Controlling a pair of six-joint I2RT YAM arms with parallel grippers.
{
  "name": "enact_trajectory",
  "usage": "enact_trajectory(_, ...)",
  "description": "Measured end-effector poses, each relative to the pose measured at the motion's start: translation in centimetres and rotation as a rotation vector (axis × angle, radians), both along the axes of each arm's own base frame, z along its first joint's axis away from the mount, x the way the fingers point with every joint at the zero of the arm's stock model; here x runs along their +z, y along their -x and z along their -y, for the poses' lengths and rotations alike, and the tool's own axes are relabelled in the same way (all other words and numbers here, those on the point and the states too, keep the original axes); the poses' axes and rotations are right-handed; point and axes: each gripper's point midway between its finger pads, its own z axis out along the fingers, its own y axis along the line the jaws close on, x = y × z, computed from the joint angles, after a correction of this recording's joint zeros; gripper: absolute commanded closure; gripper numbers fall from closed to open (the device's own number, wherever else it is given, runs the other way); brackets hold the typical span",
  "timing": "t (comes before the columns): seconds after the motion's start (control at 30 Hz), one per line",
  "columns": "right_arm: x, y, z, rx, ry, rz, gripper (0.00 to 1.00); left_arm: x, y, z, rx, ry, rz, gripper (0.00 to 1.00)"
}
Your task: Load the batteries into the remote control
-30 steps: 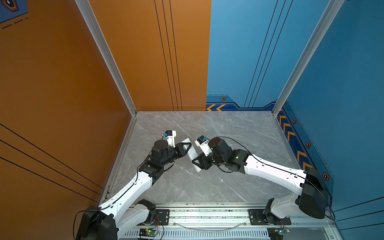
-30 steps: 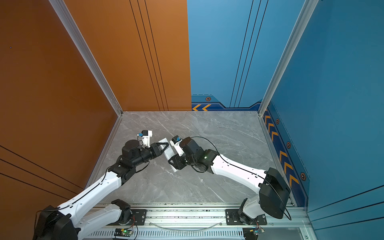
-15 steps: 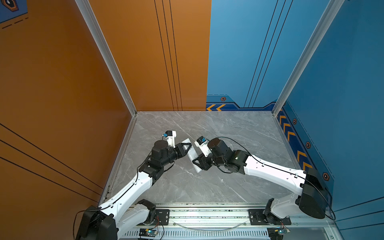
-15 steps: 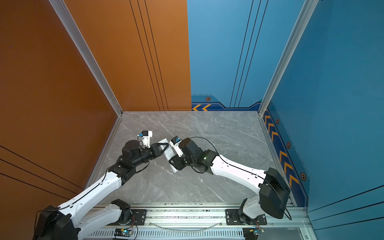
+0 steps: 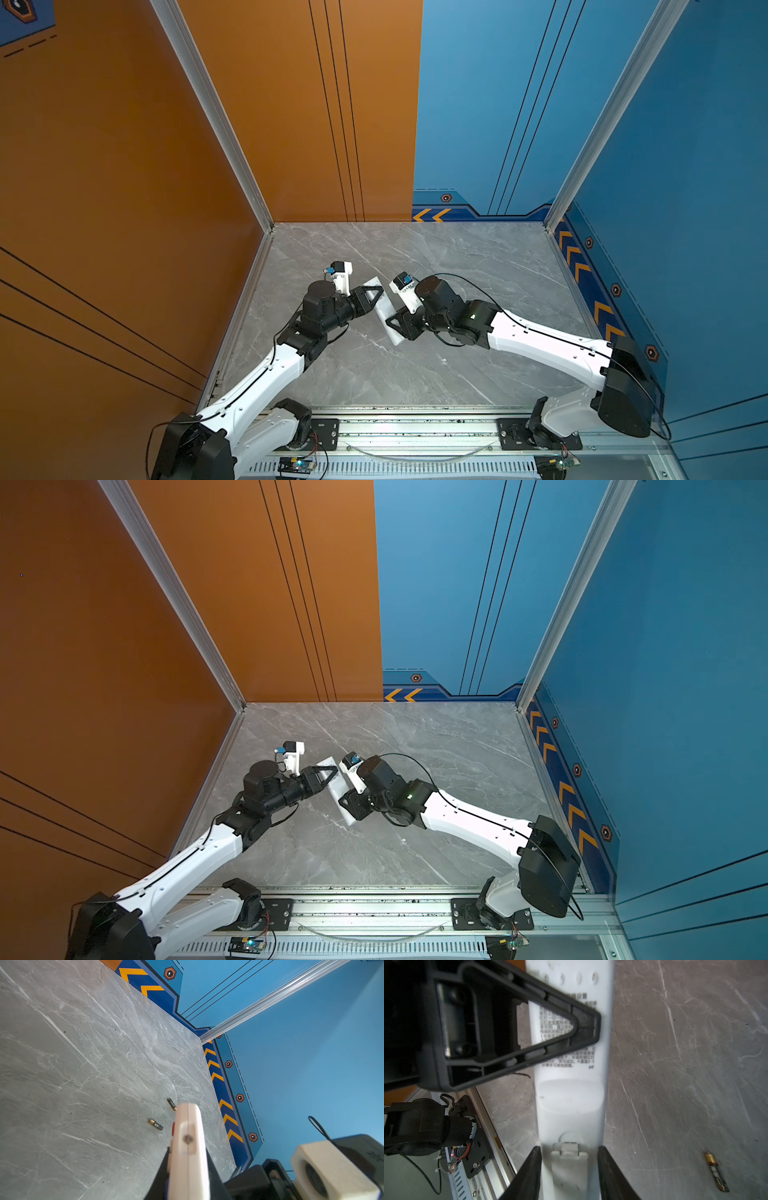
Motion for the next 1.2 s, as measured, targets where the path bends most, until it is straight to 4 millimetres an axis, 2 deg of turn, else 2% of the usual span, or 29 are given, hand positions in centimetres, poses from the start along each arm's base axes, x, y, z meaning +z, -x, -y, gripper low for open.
enact_trajectory(1.2,-0.1,-0.28,0.16,-0.002,0.004,0.0,0.7,-0.42,0.03,0.21,-0.014,-0.002,-0.014,1.0)
